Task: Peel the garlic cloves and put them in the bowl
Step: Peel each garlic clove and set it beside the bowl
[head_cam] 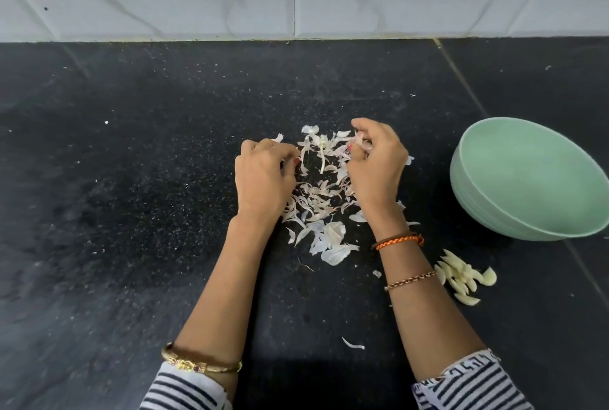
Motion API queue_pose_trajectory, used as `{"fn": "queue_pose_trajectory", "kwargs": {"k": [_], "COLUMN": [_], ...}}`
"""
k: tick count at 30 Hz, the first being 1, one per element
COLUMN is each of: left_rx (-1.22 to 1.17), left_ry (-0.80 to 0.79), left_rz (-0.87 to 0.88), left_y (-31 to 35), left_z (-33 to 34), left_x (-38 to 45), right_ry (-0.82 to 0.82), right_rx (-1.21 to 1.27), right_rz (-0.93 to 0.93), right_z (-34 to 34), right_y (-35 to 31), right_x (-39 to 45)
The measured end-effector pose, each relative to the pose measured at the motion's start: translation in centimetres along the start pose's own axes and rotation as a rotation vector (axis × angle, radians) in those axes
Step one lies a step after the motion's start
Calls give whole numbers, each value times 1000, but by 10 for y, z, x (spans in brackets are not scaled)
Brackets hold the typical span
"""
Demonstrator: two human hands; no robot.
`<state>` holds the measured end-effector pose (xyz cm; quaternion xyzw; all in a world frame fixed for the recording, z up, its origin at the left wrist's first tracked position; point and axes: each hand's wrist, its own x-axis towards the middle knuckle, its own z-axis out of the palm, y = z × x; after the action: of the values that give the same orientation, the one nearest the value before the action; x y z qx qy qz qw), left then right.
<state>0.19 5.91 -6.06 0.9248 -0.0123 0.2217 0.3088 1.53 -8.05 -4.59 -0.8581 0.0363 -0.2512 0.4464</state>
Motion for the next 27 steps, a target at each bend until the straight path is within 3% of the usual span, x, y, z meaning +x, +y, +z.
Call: {"fn": "queue_pose_trajectory", "kwargs": {"k": [6, 11, 16, 27], "left_rx": [-235, -629, -641, -494], "left_ry": [104, -14, -92, -75], "left_rz": [-30, -177, -156, -28], "left_y": [10, 21, 21, 27], "left_z": [-9, -17, -16, -15], "left_x": [1, 0, 2, -3], "right_ry": [-115, -174, -213, -151], "right_rx": [427, 431, 296, 179], "right_rz": [150, -15, -305, -450], "right_z": [0, 3, 9, 1], "right_y": [-8, -6, -8, -5], "right_x": [1, -3, -6, -9]}}
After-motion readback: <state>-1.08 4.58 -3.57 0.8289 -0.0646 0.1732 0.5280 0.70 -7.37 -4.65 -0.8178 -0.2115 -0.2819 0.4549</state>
